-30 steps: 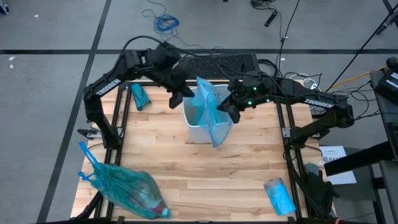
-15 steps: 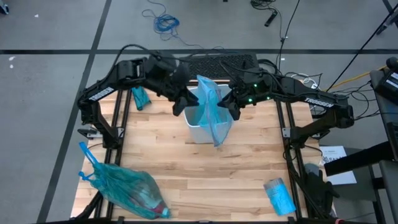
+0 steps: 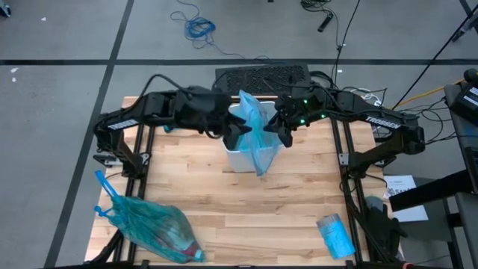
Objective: Place trash/remove bag and relplace
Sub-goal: Insert the new blue trash bag into the white trash bin
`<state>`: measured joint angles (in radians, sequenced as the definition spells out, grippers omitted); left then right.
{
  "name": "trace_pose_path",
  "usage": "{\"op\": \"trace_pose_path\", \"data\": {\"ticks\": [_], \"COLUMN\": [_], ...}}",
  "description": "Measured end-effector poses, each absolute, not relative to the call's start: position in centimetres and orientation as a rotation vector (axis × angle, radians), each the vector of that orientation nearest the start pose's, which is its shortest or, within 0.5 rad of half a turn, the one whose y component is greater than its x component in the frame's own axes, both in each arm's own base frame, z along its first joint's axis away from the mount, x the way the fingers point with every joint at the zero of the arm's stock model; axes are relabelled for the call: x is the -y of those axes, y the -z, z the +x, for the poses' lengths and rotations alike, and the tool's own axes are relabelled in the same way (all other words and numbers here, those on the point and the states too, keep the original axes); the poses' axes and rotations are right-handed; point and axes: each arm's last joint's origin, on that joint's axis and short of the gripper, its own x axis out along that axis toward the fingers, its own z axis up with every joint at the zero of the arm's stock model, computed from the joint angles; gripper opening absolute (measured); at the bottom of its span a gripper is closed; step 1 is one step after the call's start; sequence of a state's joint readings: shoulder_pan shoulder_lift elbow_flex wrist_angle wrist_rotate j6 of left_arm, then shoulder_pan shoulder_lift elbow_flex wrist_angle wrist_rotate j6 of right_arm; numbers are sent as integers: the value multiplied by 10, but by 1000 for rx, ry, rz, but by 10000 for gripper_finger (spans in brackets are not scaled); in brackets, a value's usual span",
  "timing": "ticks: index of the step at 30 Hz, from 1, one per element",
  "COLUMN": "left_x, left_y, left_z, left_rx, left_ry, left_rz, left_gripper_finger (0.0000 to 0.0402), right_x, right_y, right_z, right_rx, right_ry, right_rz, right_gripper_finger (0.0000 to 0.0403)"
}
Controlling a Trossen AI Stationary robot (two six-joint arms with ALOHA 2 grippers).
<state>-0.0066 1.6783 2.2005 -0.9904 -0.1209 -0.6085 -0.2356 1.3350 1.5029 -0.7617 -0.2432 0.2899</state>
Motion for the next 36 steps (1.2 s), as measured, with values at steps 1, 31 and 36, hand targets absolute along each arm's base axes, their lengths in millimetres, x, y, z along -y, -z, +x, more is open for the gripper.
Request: {"op": "trace_pose_path", "data": {"ticks": [1,31,36], "left_x": [2,1,-8], "left_y": [-495,-463,-463], "left_z": [317,325,312], "left_rx": [-430,-647,-706], "left_ry": [-270,-419,-467], "left_rz": [-570,-535,-522], "left_gripper_finger": [179,1,1], "right_x": [56,84,91], "right_y": [-407,-424,-420], "right_z": [263,211,204], "right_rx": [-578,-543,-582], "right_ry": [74,151,174], "right_rz": [417,423,449], "right_gripper_finger": [0,0,0]}}
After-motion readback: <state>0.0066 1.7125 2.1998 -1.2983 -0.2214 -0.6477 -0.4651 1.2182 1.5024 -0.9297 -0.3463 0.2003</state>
